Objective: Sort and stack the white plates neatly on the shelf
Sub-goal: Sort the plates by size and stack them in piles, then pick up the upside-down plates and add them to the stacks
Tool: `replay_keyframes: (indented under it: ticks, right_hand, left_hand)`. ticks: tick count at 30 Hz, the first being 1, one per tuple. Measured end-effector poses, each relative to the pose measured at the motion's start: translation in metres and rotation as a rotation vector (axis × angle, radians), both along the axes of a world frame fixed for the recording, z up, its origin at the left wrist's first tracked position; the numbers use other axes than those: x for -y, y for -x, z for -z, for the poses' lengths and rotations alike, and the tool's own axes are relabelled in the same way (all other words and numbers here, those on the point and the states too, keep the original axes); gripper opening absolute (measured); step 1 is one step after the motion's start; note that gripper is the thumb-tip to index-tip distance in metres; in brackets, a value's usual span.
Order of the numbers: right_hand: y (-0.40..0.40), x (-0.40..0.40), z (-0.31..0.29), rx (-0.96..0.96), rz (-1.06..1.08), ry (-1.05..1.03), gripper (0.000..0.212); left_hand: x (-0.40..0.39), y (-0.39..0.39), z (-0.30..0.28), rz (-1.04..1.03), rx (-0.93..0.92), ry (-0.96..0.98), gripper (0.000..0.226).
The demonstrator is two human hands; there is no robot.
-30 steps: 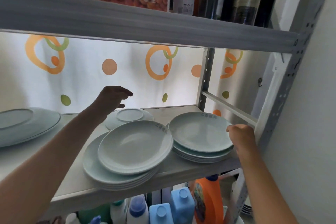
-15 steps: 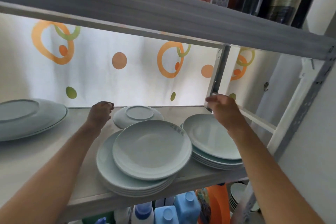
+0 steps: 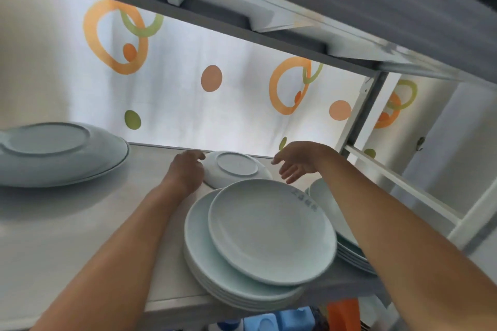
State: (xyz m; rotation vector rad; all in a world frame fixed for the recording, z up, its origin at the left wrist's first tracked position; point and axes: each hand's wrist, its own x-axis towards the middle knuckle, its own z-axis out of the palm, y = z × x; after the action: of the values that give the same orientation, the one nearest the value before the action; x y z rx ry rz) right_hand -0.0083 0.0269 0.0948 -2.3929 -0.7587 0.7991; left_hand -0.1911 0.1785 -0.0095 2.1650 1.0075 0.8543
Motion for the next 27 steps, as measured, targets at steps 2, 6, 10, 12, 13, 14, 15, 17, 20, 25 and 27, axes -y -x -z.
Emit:
replay_keyframes:
  ticks: [2, 6, 10, 12, 13, 14, 15, 17, 20, 25, 27]
  right_hand:
    - [-0.005, -0.014, 0.006, -0.021, 0.024, 0.046, 0.056]
    - [-0.008, -0.036, 0.021, -0.053, 0.064, 0.085, 0.06]
    - [-0.014, -0.048, 0.023, -0.145, 0.174, 0.019, 0.054]
    - [-0.019, -0.049, 0.023, -0.244, 0.273, -0.042, 0.049]
    - [-0.02, -0.048, 0.022, -0.297, 0.315, -0.078, 0.043]
    - [-0.022, -0.047, 0.02, -0.344, 0.341, -0.118, 0.035]
    - [-0.024, -0.045, 0.018, -0.38, 0.351, -0.168, 0.025]
    - [-0.027, -0.044, 0.014, -0.46, 0.346, -0.296, 0.011]
    - [-0.022, -0.047, 0.005, -0.528, 0.243, -0.452, 0.009]
    - [0.005, -0.05, -0.013, -0.557, 0.124, -0.663, 0.011]
    - [0.02, -0.047, -0.017, -0.535, 0.088, -0.706, 0.011]
  left_hand:
    - [0.0, 0.002, 0.002, 0.045, -0.092, -0.042, 0.039]
    - [0.001, 0.002, 0.01, 0.165, -0.294, -0.127, 0.031]
    - [0.001, 0.0, 0.003, 0.177, -0.326, -0.139, 0.024]
    - [0.001, 0.001, 0.003, 0.171, -0.328, -0.127, 0.024]
    - [0.0, 0.001, 0.003, 0.163, -0.318, -0.117, 0.024]
    - [0.0, 0.003, 0.003, 0.157, -0.306, -0.107, 0.024]
    - [-0.001, 0.004, 0.003, 0.153, -0.293, -0.097, 0.024]
    - [-0.002, 0.008, 0.003, 0.145, -0.262, -0.077, 0.026]
    - [-0.006, 0.011, 0.001, 0.135, -0.177, -0.01, 0.024]
    - [-0.008, 0.013, -0.003, 0.117, -0.015, 0.128, 0.035]
    - [-0.003, 0.018, -0.006, 0.112, 0.06, 0.168, 0.04]
